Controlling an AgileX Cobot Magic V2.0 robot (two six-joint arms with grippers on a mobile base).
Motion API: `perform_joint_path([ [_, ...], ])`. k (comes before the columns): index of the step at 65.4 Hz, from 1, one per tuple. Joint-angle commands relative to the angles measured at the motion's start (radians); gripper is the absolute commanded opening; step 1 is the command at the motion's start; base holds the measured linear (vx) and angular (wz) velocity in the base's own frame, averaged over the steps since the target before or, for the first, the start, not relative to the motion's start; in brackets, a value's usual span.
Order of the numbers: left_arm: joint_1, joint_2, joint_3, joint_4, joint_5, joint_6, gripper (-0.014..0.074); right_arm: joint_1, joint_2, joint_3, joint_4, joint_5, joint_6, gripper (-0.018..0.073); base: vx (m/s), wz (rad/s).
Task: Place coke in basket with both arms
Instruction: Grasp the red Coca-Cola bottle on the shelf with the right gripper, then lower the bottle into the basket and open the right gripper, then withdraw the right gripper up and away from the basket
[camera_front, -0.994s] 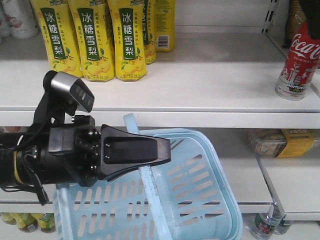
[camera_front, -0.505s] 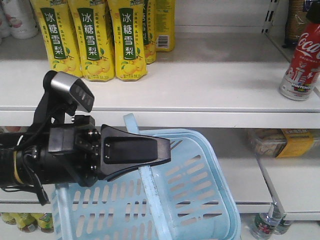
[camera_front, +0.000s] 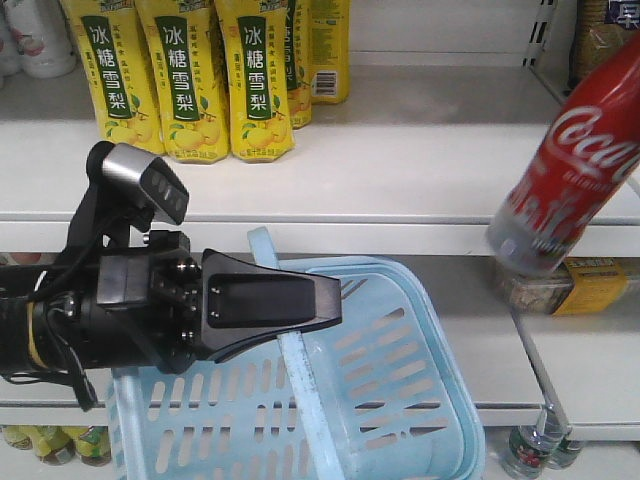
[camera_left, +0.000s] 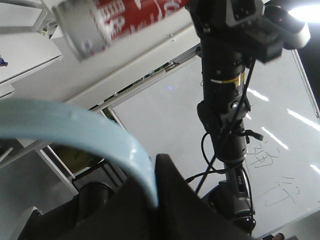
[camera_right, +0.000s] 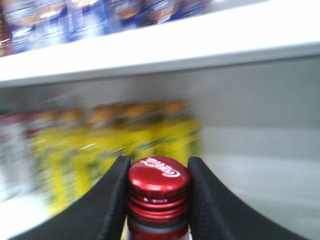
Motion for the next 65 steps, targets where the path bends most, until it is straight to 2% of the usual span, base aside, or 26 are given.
perform_joint_path([
  [1, -0.004, -0.032, -0.023, -0.092, -0.198, 0.003, -0.0006, 0.074, 0.009, -0.012, -0.179, -0.041, 0.227, -0.0005, 0.00, 0.00],
  [7, -0.004, -0.032, -0.023, -0.090, -0.198, 0.003, -0.0006, 0.146, 0.064, -0.012, -0.300, -0.080, 0.358, -0.0005, 0.00, 0.00],
  [15, -0.004, -0.032, -0.023, -0.090, -0.198, 0.003, -0.0006, 0.235, 0.153, -0.011, -0.414, -0.078, 0.443, -0.0005, 0.00, 0.00],
  [22, -0.004, -0.032, -0.023, -0.090, -0.198, 0.003, -0.0006, 0.284, 0.210, -0.011, -0.447, -0.021, 0.466, -0.0003, 0.00, 0.00],
  [38, -0.004, -0.032, -0.023, -0.090, -0.198, 0.003, -0.0006, 0.281, 0.239, -0.011, -0.447, -0.005, 0.521, 0.0048, 0.00, 0.00],
  [45, -0.004, -0.032, -0.023, -0.091, -0.198, 0.003, -0.0006, 0.281, 0.245, -0.011, -0.447, -0.020, 0.518, 0.0146, 0.00, 0.00],
  [59, -0.004, -0.032, -0.023, -0.090, -0.198, 0.003, -0.0006, 0.281, 0.264, -0.011, -0.447, -0.022, 0.520, 0.0459, 0.00, 0.00],
  [65, -0.004, -0.032, -0.023, -0.091, -0.198, 0.003, -0.0006, 0.281, 0.264, -0.011, -0.447, 0.017, 0.512, 0.0531, 0.00, 0.00],
])
